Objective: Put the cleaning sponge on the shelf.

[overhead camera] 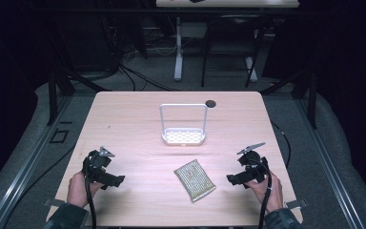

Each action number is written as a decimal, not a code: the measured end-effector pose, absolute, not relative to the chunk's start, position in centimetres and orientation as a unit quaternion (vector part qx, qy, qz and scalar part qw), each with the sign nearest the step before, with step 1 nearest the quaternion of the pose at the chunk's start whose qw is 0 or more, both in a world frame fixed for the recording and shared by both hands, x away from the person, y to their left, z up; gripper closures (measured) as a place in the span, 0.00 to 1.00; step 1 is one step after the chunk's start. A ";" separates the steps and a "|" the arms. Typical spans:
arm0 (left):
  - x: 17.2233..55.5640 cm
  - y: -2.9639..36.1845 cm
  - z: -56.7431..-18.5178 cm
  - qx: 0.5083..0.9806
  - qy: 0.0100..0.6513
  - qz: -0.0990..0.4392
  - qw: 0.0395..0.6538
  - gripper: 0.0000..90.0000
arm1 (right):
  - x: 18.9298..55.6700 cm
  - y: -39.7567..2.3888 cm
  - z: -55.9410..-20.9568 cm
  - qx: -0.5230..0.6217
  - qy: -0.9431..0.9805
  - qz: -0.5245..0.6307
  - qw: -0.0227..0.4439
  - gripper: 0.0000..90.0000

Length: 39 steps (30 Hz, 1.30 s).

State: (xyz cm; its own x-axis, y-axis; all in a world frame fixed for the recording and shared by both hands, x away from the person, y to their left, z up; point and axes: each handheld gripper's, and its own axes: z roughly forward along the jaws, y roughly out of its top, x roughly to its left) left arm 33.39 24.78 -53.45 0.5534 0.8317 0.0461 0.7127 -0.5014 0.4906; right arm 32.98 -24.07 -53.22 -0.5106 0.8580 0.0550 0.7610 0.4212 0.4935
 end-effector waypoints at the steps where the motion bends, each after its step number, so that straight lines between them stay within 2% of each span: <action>1: 33.4 24.8 -53.4 0.855 0.451 0.139 0.213 0.00 | 33.0 -24.0 -53.2 0.484 0.837 0.236 0.103 0.00; 12: 33.4 24.7 -53.4 0.856 0.451 0.139 0.211 0.00 | 32.7 -23.1 -53.0 0.469 0.844 0.239 0.102 0.00; 27: 33.5 24.6 -53.5 0.858 0.449 0.137 0.210 0.00 | 32.0 -19.8 -52.5 0.426 0.865 0.247 0.102 0.01; 39: 33.5 24.4 -53.6 0.857 0.449 0.139 0.210 0.00 | 31.7 -16.3 -53.0 0.386 0.884 0.255 0.073 0.02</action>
State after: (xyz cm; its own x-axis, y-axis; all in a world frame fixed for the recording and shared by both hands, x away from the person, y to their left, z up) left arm 33.53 24.44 -53.63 0.5587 0.8279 0.0491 0.7116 -0.5089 0.4844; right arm 31.66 -16.35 -52.96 -0.6916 0.7191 0.0679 0.6447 0.5723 0.5068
